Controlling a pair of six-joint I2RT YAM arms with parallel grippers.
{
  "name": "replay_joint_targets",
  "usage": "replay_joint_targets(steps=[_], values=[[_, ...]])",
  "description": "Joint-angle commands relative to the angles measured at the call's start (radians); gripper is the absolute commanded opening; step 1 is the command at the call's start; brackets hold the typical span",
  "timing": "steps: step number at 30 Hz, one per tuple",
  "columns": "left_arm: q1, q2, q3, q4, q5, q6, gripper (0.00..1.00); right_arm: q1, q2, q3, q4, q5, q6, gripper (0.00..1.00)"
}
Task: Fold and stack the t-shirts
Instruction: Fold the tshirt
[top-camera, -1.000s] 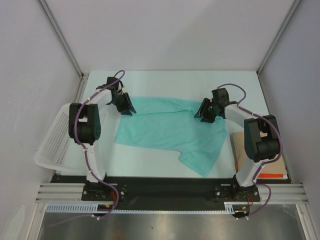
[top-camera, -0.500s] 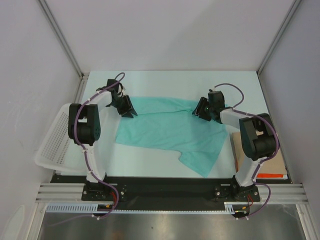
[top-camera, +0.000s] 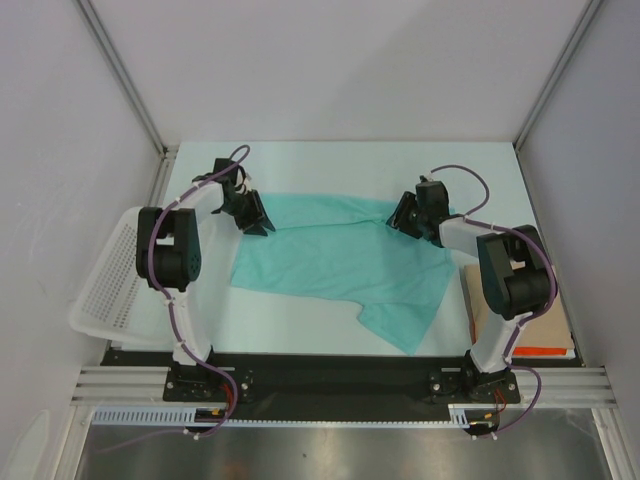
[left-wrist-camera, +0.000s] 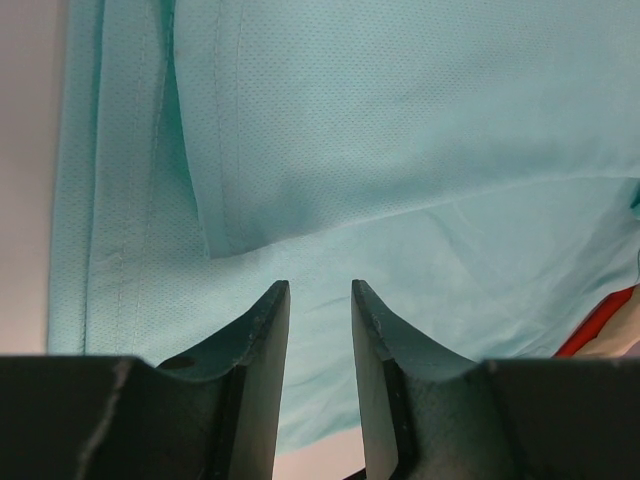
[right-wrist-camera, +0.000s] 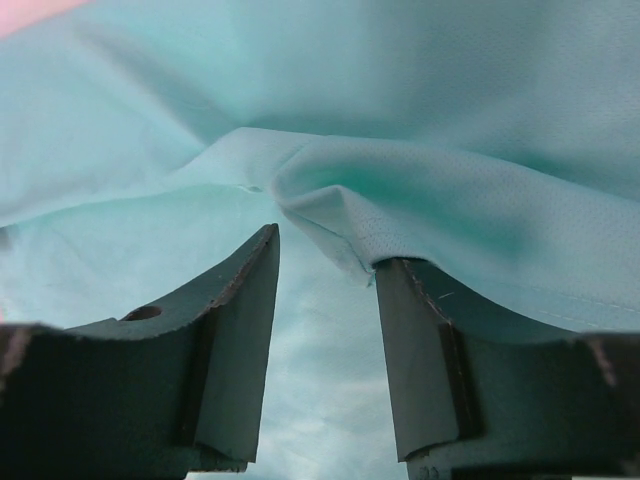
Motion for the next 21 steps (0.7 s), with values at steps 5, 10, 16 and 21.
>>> replay_joint_targets(steps=[5, 10, 16, 21], values=[[0.005, -0.062, -0.006, 0.01, 0.018, -0.002, 0.36, 0.023, 0.015, 0.037, 0.06, -0.027, 0.069, 0.41], [0.006, -0.059, -0.001, 0.016, -0.003, 0.003, 0.36, 0.055, -0.043, -0.001, 0.017, -0.01, 0.136, 0.38], [0.006, -0.045, 0.014, 0.022, 0.009, -0.006, 0.36, 0.056, 0.016, 0.026, 0.001, -0.011, 0.167, 0.3], [0.008, -0.051, 0.013, 0.016, 0.008, 0.0, 0.36, 0.058, 0.058, 0.072, -0.033, 0.007, 0.16, 0.24]])
